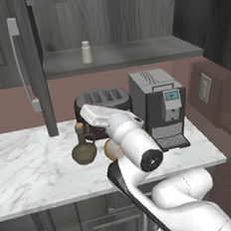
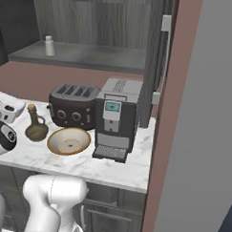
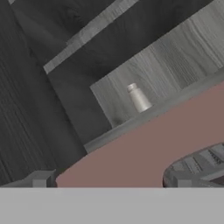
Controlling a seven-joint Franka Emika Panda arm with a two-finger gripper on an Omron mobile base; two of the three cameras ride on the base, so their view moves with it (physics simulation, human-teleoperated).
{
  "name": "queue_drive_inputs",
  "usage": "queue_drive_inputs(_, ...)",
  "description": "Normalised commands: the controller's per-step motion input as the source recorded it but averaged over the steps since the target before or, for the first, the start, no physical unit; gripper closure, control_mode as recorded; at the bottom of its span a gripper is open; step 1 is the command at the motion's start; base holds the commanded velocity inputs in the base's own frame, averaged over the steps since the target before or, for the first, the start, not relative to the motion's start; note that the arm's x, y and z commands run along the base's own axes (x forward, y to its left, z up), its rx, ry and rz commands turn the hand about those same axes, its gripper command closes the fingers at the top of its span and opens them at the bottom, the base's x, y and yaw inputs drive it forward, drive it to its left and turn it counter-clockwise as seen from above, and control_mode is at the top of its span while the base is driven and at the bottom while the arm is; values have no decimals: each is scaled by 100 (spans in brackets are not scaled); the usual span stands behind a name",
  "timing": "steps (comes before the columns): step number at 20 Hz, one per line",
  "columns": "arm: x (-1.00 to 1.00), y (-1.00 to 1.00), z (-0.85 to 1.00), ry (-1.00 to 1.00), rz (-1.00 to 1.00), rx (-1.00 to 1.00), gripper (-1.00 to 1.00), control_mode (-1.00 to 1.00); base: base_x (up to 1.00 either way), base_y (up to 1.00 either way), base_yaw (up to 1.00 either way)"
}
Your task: Retrieve the bottle and the shaker from the cabinet and place them next to the mixing bowl on the counter. Then add garlic from the fridge to the mixing bowl.
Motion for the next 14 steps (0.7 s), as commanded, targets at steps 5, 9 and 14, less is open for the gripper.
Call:
queue_drive_inputs(5, -36, -35, 76, 12, 0, 12, -100, -100, 0, 0, 0)
queue_drive_inputs(9, -18, -23, 64, 15, 0, 1, -100, -100, 0, 0, 0)
queue_drive_inputs(14, -22, -13, 53, -4, 0, 10, -100, -100, 0, 0, 0)
